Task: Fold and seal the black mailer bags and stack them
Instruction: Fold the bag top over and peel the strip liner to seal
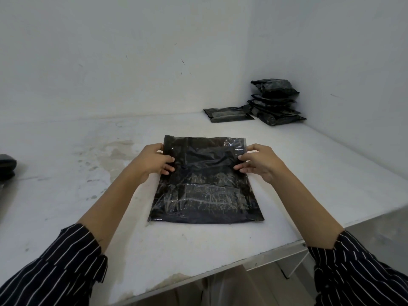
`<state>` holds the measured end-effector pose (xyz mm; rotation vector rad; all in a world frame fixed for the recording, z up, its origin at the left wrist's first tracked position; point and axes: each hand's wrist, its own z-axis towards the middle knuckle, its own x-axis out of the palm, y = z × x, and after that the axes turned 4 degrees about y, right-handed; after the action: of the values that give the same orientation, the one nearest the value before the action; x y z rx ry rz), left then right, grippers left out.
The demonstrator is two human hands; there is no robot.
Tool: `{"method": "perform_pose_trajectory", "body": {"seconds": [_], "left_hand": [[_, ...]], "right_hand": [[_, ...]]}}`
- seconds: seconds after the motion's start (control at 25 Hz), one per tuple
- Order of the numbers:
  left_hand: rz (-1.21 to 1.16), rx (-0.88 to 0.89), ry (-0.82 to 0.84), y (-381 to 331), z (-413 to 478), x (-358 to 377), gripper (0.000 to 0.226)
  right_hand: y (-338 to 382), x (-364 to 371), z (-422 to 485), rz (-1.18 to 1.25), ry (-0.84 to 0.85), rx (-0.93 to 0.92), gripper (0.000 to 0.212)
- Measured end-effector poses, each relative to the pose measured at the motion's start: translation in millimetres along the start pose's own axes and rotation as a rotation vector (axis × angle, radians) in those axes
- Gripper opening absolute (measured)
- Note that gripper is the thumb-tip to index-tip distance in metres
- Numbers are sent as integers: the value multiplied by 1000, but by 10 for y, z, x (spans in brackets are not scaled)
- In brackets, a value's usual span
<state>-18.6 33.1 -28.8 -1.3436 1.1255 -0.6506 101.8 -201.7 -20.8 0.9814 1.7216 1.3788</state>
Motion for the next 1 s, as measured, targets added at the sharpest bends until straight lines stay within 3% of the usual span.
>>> {"method": "perform_pose_trajectory", "body": {"seconds": [0.16, 0.32, 0.48, 0.68, 0.8, 0.88, 1.0], "left_hand": [[-69, 107, 74, 146, -104, -119, 28], [194, 288, 96, 270, -238, -204, 18], [369, 430, 161, 344, -314, -295, 41], [526, 516, 117, 394, -348, -309, 42], [634, 503, 108, 351, -376, -305, 65], [695, 446, 77, 250, -417, -273, 56], [902, 514, -99, 113, -441, -132, 37]], "right_hand": [[-97, -92, -133, 8, 111, -57, 23], [-242, -148, -266, -177, 131, -252, 24], [-322, -204, -332, -282, 167, -356, 28], [-418, -254, -356, -431, 217, -430, 38], [-439, -267, -381, -586, 169, -465, 44], [-461, -302, -382, -670, 163, -464, 47], [-474, -346, -360, -805, 138, -513, 53]]}}
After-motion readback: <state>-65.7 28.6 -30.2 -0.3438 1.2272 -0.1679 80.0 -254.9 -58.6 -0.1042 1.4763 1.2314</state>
